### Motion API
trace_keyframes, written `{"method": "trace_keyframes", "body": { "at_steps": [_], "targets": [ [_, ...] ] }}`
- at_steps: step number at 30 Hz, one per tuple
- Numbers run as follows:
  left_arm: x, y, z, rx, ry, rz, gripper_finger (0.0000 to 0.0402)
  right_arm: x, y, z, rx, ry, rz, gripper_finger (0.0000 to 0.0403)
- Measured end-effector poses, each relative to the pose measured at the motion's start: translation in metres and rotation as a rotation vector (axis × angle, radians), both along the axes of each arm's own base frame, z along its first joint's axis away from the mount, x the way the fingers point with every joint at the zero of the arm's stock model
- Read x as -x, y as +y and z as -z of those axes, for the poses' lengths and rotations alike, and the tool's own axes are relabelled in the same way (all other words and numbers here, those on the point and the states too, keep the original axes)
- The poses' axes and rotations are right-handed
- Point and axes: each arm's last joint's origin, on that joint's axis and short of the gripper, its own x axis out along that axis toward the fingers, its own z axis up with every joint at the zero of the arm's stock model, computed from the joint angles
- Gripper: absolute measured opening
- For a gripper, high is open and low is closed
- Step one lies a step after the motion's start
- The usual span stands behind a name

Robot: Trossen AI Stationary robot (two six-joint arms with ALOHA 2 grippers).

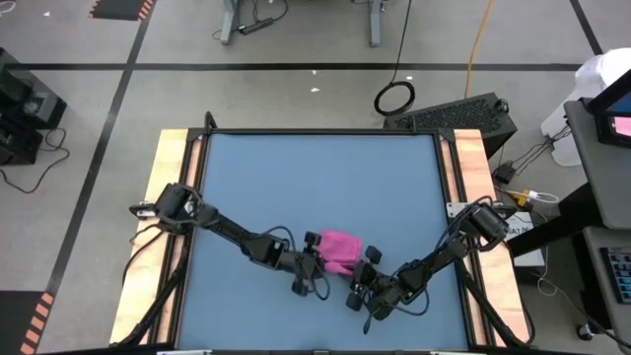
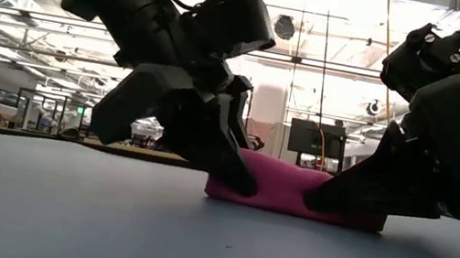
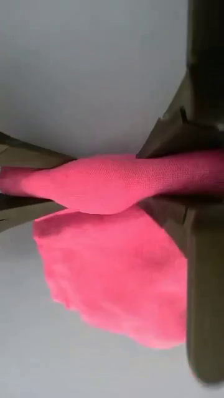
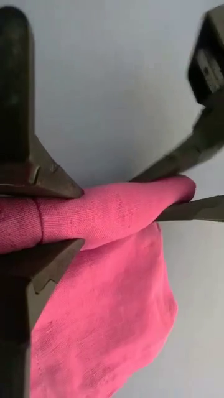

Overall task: Roll towel into tight, uniform cylinder
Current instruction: Roll the pink towel

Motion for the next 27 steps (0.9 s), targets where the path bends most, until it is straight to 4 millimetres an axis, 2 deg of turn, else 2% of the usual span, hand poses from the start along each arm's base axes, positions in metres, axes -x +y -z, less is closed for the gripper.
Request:
{"method": "trace_keyframes", "body": {
  "at_steps": [3,8,12,17,22,27],
  "targets": [
    [-0.002,0.005,0.000,0.100,0.027,-0.007,0.0038,0.002,0.002,-0.012,0.033,0.025,-0.063,0.0105],
    [-0.006,0.020,0.000,0.275,0.079,-0.042,0.0035,0.013,0.011,-0.036,0.195,0.097,-0.279,0.0173],
    [-0.008,0.030,0.000,0.419,0.123,-0.078,0.0035,0.023,0.025,-0.050,0.299,0.062,-0.384,0.0235],
    [-0.009,0.038,0.001,0.560,0.182,-0.081,0.0036,0.031,0.035,-0.039,0.445,0.065,-0.396,0.0272],
    [-0.010,0.043,0.001,0.600,0.194,-0.099,0.0038,0.024,0.037,-0.021,0.488,0.047,-0.393,0.0266],
    [-0.010,0.044,0.001,0.614,0.200,-0.117,0.0039,0.017,0.036,-0.018,0.535,0.000,-0.344,0.0255]
  ]
}}
